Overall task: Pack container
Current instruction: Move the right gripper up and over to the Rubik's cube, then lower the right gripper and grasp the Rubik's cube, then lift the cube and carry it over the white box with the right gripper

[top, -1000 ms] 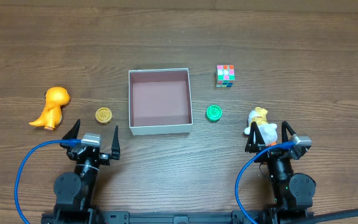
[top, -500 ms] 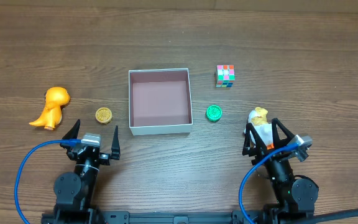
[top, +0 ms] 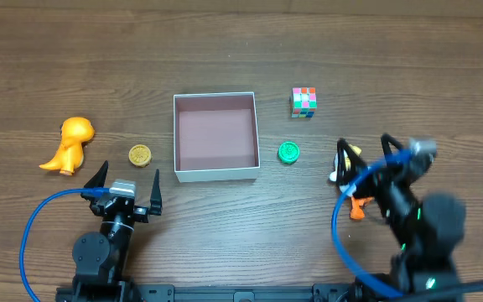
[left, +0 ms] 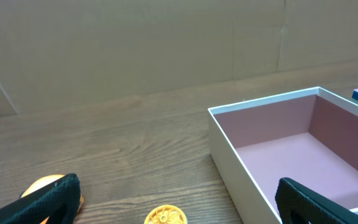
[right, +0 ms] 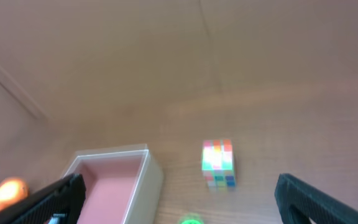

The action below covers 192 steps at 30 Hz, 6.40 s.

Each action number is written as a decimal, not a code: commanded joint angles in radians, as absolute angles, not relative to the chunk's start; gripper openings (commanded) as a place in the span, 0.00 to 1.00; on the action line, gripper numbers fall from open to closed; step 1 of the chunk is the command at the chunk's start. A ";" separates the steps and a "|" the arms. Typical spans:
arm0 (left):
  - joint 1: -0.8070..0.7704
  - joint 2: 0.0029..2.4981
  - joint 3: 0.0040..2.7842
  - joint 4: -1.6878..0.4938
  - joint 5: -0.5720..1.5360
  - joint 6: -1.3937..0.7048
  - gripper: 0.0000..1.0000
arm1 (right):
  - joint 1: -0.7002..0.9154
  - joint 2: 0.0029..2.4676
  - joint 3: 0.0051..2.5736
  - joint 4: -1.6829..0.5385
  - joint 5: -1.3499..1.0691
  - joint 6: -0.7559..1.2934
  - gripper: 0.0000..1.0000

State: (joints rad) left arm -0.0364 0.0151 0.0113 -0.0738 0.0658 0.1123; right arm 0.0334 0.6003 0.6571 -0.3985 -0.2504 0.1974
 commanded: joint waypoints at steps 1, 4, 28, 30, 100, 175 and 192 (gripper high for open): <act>-0.027 0.005 0.005 -0.073 0.056 0.128 1.00 | 0.038 0.863 0.972 -0.593 -0.237 0.142 1.00; -0.027 0.005 0.005 -0.073 0.056 0.128 1.00 | 0.039 1.062 1.237 -0.804 -0.237 0.086 1.00; -0.027 0.005 0.005 -0.073 0.056 0.128 1.00 | 0.265 1.810 1.806 -1.199 0.045 0.210 1.00; -0.027 0.005 0.005 -0.073 0.056 0.128 1.00 | 0.277 1.849 1.806 -1.198 0.044 0.211 1.00; -0.027 0.006 0.005 -0.073 0.056 0.128 1.00 | 0.233 2.170 1.787 -0.919 0.098 0.236 1.00; -0.027 0.006 0.005 -0.073 0.056 0.128 1.00 | 0.230 2.241 2.132 -1.185 0.137 0.236 0.41; -0.027 0.006 0.005 -0.073 0.056 0.128 1.00 | 0.432 2.241 2.502 -1.601 0.029 0.237 0.38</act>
State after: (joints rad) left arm -0.0364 0.0151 0.0101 -0.0738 0.0654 0.1123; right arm 0.3790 2.2517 2.4710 -1.5925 0.0536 0.2352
